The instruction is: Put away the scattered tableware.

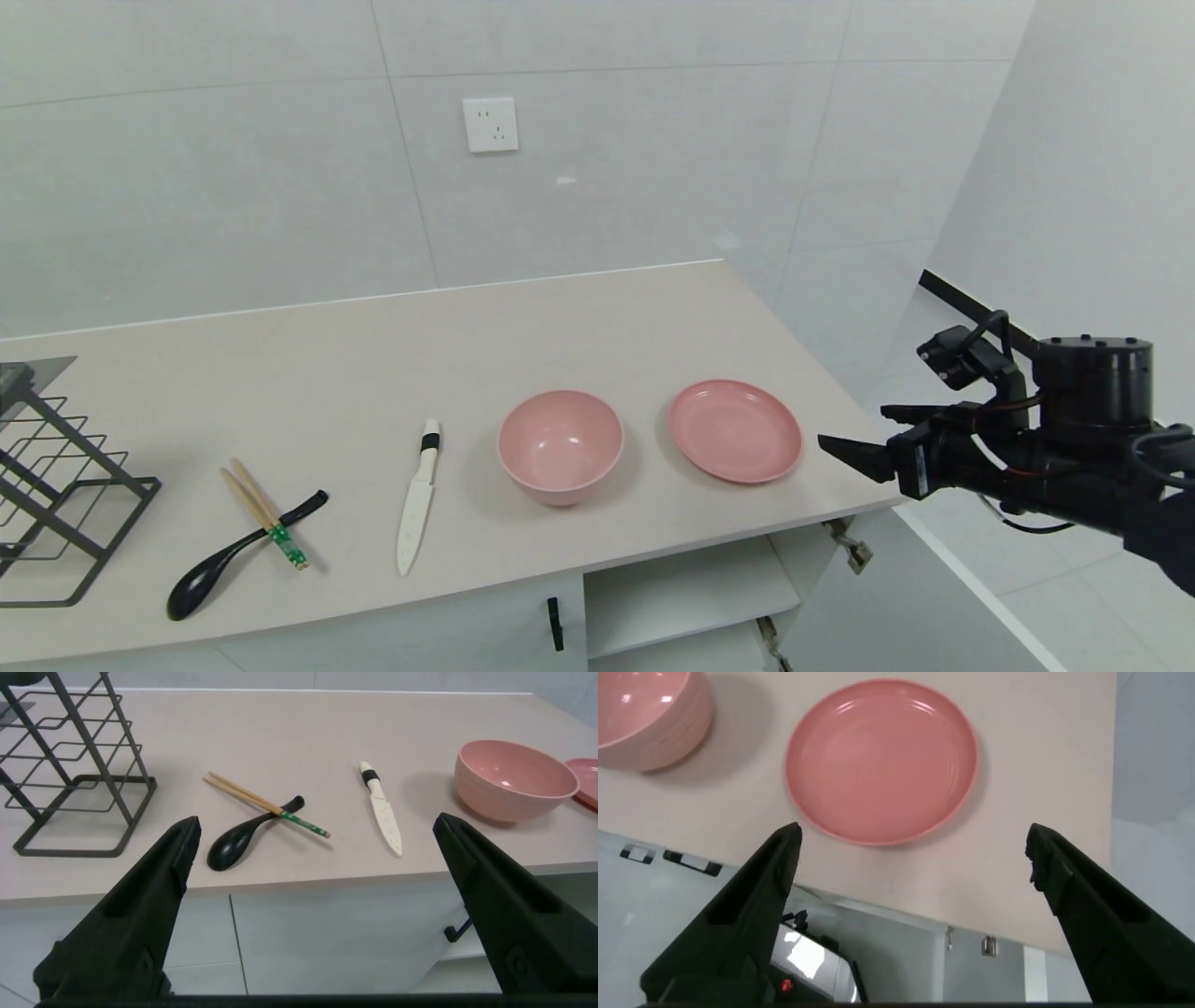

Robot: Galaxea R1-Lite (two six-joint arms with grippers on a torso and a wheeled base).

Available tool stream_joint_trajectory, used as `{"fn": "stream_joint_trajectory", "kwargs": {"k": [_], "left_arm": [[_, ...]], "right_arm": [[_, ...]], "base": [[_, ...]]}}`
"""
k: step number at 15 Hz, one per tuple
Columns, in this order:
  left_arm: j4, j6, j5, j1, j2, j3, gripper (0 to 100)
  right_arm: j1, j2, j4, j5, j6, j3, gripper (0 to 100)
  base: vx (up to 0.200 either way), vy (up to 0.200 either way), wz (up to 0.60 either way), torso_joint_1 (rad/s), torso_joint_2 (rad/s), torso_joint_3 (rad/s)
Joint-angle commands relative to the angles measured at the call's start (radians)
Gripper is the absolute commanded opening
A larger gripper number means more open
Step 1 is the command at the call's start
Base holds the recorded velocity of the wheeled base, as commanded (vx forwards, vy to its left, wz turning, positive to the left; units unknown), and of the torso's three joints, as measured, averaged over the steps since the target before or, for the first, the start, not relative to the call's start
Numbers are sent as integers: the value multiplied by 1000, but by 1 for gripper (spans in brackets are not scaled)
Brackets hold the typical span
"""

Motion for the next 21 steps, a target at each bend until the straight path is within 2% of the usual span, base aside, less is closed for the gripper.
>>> {"fn": "stream_joint_trajectory", "kwargs": {"k": [1, 6, 10, 21], "left_arm": [[0, 0, -1, 0, 1, 0, 100], [0, 0, -1, 0, 1, 0, 100], [0, 0, -1, 0, 1, 0, 100], [0, 0, -1, 0, 1, 0, 100]], "right_arm": [[1, 84, -30, -1, 0, -17, 100], [2, 201, -104, -16, 1, -88, 100], [34, 288, -109, -16, 1, -140, 100], [30, 441, -109, -16, 1, -256, 100]], "base": [[0, 0, 0, 0, 0, 0], [0, 0, 0, 0, 0, 0], [0, 0, 0, 0, 0, 0], [0, 0, 0, 0, 0, 0]]}}
